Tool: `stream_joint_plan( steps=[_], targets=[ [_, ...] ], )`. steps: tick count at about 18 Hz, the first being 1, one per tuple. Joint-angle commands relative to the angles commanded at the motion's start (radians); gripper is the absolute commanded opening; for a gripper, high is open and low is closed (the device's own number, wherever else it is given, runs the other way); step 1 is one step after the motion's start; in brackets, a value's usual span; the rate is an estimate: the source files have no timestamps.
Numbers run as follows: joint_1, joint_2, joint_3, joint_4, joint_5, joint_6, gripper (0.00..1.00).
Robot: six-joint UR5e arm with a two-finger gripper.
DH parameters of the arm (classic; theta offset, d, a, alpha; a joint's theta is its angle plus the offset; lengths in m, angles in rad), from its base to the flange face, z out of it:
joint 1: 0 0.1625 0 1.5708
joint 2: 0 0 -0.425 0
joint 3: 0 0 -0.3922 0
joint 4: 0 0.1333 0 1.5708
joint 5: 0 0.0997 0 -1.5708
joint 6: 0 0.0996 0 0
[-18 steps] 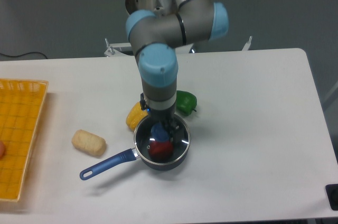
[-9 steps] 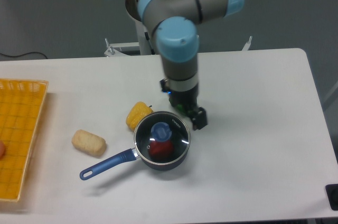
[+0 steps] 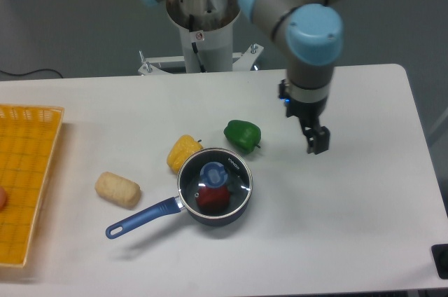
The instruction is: Close the pot lid
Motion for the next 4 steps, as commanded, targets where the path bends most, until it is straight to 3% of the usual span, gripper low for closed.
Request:
stream_joint_plan(
  steps=[4],
  targets=[
    [0.041, -0.019, 0.017, -0.002, -0.015, 0.032, 1.0]
  ],
)
